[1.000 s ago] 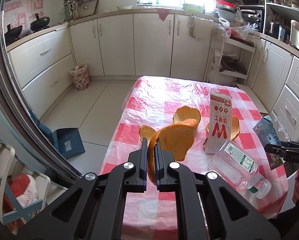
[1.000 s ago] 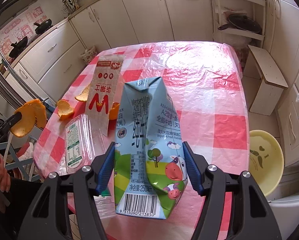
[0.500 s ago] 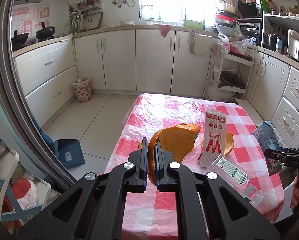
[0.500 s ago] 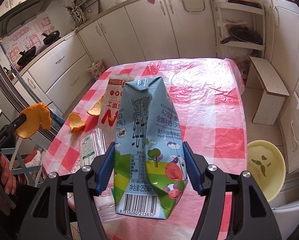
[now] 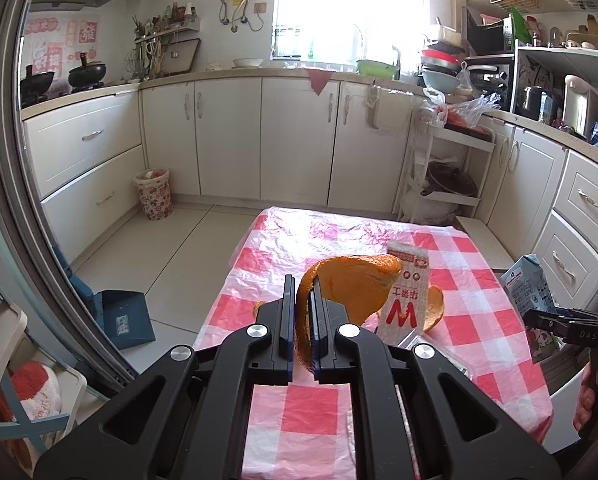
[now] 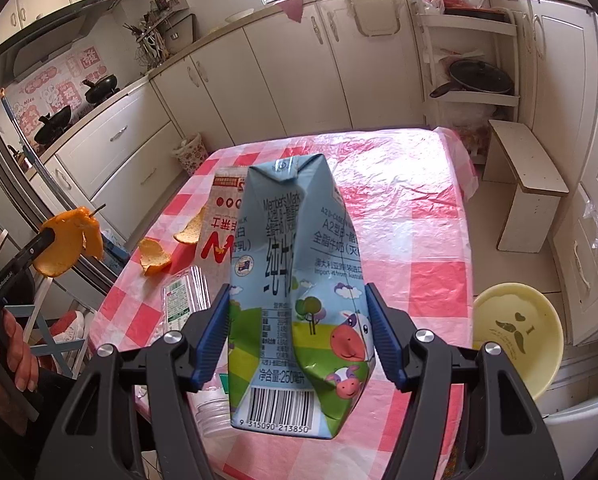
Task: Collect trash
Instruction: 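Carry the carton and peel to the yellow basin and open both tools over it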
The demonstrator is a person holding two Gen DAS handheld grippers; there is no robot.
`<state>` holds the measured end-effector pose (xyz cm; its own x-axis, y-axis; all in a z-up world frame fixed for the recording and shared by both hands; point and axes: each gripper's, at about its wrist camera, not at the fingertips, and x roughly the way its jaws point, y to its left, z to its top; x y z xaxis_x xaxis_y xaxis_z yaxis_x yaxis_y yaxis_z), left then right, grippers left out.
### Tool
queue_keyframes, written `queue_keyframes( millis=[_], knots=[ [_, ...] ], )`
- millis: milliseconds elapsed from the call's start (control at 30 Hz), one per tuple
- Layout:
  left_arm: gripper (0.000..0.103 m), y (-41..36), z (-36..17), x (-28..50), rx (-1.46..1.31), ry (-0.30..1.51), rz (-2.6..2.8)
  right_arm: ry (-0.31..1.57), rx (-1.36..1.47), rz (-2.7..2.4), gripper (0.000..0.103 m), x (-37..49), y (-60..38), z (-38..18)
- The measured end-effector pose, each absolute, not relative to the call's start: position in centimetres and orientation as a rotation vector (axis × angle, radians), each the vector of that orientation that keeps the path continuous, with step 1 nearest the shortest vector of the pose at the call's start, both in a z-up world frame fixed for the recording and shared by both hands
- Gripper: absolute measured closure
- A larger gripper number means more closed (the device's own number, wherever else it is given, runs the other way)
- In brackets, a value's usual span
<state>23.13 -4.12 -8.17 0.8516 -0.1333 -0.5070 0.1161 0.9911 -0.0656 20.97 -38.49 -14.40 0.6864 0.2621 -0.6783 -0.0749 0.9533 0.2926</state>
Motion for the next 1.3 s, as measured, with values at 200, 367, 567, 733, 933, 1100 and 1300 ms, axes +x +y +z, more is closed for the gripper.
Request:
queue_keyframes(
  millis=[200,367,567,733,933,1100,1300],
  knots=[
    [0.097,-6.2,-7.3,22.2,-0.035,0.485,-0.189,0.776,0.285,0.157,0.04,19.7,-40.3,-14.1],
    [0.097,-8.2,-6.1,21.4,-0.062,0.467,-0.25,0.788,0.322,0.086,0.04,18.4,-43.4,-14.7],
    [0.097,-13.5,-4.9,19.7,-0.061,0.472,-0.366,0.818,0.424,-0.045,0.04,16.2,-49.5,-16.2],
    [0.097,-20.1,-5.2,18.5,-0.047,0.515,-0.484,0.945,0.602,-0.159,0.04,16.1,-55.5,-20.3],
    [0.097,-28.4,-7.8,18.1,-0.023,0.603,-0.595,1.053,0.76,-0.215,0.04,18.7,-60.1,-25.7],
    [0.097,-33.8,-10.5,18.7,0.016,0.684,-0.639,1.124,0.923,-0.266,0.036,20.2,-64.0,-29.1],
    [0.097,-39.2,-14.6,21.0,0.021,0.807,-0.669,0.902,0.908,-0.262,0.03,19.1,-66.5,-23.0]
  ],
)
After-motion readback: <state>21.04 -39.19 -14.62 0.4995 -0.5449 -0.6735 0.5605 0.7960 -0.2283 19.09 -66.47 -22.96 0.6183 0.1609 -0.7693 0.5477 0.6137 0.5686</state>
